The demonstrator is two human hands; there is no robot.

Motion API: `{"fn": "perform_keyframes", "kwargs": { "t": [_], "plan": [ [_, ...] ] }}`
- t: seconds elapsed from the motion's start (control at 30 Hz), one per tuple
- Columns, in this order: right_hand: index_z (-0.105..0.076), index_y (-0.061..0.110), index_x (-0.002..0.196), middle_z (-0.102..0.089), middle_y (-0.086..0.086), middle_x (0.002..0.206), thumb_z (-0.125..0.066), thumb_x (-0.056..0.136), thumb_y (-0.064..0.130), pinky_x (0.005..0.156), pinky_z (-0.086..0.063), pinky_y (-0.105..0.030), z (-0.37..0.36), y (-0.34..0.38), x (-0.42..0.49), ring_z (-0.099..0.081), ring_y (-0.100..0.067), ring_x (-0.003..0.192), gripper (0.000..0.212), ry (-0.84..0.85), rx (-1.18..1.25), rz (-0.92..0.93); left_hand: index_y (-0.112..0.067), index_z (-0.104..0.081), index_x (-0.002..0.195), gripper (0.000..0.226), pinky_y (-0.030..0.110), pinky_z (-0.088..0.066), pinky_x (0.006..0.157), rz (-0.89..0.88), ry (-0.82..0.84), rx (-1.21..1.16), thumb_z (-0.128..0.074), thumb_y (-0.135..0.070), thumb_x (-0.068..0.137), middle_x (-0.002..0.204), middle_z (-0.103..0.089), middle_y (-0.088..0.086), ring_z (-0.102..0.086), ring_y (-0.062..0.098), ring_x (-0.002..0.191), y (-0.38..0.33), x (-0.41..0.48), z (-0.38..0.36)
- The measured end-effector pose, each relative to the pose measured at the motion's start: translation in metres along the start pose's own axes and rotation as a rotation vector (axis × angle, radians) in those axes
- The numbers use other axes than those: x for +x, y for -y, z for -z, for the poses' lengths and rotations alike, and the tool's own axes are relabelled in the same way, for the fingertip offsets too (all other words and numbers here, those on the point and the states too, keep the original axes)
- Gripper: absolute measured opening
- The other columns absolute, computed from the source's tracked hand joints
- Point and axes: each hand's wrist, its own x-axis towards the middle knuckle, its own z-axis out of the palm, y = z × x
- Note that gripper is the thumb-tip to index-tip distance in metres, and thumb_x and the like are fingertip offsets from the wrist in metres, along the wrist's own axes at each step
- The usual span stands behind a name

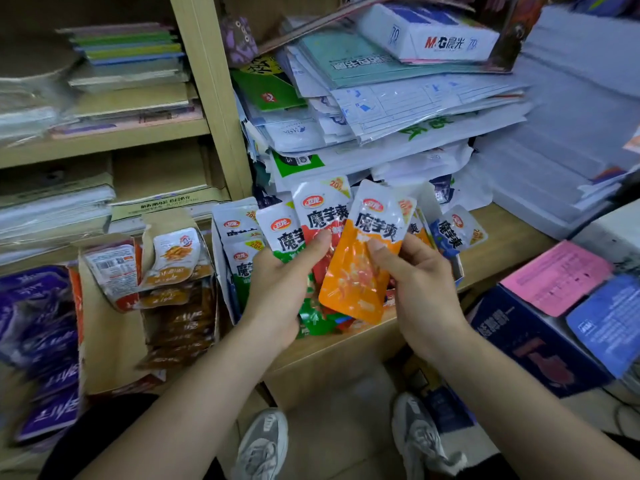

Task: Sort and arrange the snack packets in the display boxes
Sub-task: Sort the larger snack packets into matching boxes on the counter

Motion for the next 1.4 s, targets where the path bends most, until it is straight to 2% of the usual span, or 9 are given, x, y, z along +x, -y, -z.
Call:
{"fn": "perform_keyframes", "kwargs": {
  "t": [0.13, 0.4, 0.6, 0.73, 0.83, 0.93, 1.07, 1.27, 1.4],
  "plan": [
    [-0.071, 0.016, 0.102, -0.077, -0.001, 0.090, -0.064, 0.098, 0.017, 0.063, -0.060, -0.031, 0.018, 0.020, 0.020, -0.074, -0.019, 0.082, 0.009, -0.132, -0.197, 0.248, -0.016, -0.070, 0.109, 0.020, 0.040, -0.062, 0.076, -0.060, -0.097, 0.016, -0.075, -0.022, 0.090, 0.097, -0.079, 0.000, -0.077, 0.019, 0.087, -0.007, 0.011, 0.016],
    [-0.064, 0.011, 0.084, -0.063, 0.000, 0.062, -0.062, 0.098, 0.036, 0.047, -0.046, -0.035, 0.023, 0.009, 0.052, -0.059, -0.018, 0.052, 0.029, -0.055, -0.972, 0.590, -0.017, -0.070, 0.110, 0.022, 0.038, -0.061, 0.076, -0.202, -0.279, 0.074, -0.076, -0.024, 0.090, 0.098, -0.079, -0.006, -0.076, 0.013, 0.089, -0.017, 0.029, 0.052],
    [-0.065, 0.018, 0.132, -0.077, -0.002, 0.089, -0.069, 0.094, 0.036, 0.081, -0.057, -0.035, 0.010, -0.011, 0.057, -0.069, -0.019, 0.078, 0.042, 0.112, -1.213, 0.454, -0.020, -0.069, 0.111, 0.021, 0.040, -0.061, 0.078, -0.205, -0.267, 0.076, -0.075, -0.023, 0.091, 0.097, -0.078, -0.008, -0.076, 0.012, 0.088, -0.017, 0.029, 0.059],
    [-0.077, 0.011, 0.094, -0.072, -0.002, 0.067, -0.066, 0.095, 0.028, 0.064, -0.058, -0.041, 0.022, -0.006, 0.051, -0.067, -0.019, 0.058, 0.020, 0.045, -1.059, 0.515, -0.022, -0.070, 0.109, 0.021, 0.046, -0.060, 0.085, -0.181, -0.220, 0.109, -0.077, -0.027, 0.089, 0.100, -0.078, -0.006, -0.076, 0.015, 0.090, -0.017, 0.028, 0.058],
    [-0.076, 0.016, 0.101, -0.073, 0.003, 0.074, -0.069, 0.095, 0.022, 0.055, -0.057, -0.029, 0.021, 0.006, 0.037, -0.066, -0.007, 0.056, 0.012, 0.045, -0.762, 0.376, -0.022, -0.070, 0.105, 0.019, 0.047, -0.060, 0.084, -0.144, -0.133, 0.124, -0.077, -0.025, 0.088, 0.100, -0.079, -0.003, -0.076, 0.018, 0.091, -0.013, 0.023, 0.048],
    [-0.068, 0.018, 0.118, -0.072, -0.003, 0.097, -0.076, 0.081, 0.035, 0.064, -0.063, -0.038, 0.008, 0.008, 0.020, -0.073, -0.020, 0.082, 0.042, 0.215, -0.468, 0.148, -0.018, -0.070, 0.110, 0.025, 0.044, -0.062, 0.078, -0.136, -0.049, 0.144, -0.077, -0.024, 0.088, 0.100, -0.079, 0.000, -0.077, 0.022, 0.089, -0.007, 0.015, 0.033],
    [-0.058, 0.030, 0.120, -0.066, -0.001, 0.100, -0.082, 0.060, 0.053, 0.077, -0.062, -0.043, -0.001, -0.009, 0.011, -0.071, -0.022, 0.092, 0.068, 0.257, -0.550, 0.104, -0.017, -0.072, 0.110, 0.026, 0.035, -0.063, 0.068, -0.154, -0.036, 0.145, -0.078, -0.022, 0.086, 0.097, -0.079, 0.000, -0.077, 0.020, 0.084, 0.002, 0.010, 0.017],
    [-0.063, 0.009, 0.110, -0.077, -0.009, 0.093, -0.081, 0.082, 0.016, 0.073, -0.062, -0.042, 0.006, -0.012, 0.014, -0.076, -0.022, 0.085, 0.034, 0.185, -0.350, 0.038, -0.017, -0.071, 0.110, 0.022, 0.035, -0.062, 0.072, -0.153, 0.066, 0.177, -0.075, -0.017, 0.088, 0.100, -0.079, -0.001, -0.076, 0.020, 0.090, -0.001, 0.013, 0.014],
    [-0.069, 0.006, 0.097, -0.077, -0.017, 0.093, -0.076, 0.086, 0.010, 0.061, -0.060, -0.035, 0.017, 0.000, 0.019, -0.072, -0.031, 0.079, 0.014, 0.143, -0.201, -0.029, -0.013, -0.069, 0.113, 0.037, 0.048, -0.059, 0.088, -0.131, 0.154, 0.236, -0.080, -0.016, 0.078, 0.104, -0.078, 0.003, -0.075, 0.025, 0.096, -0.003, 0.021, 0.012]
  ]
}}
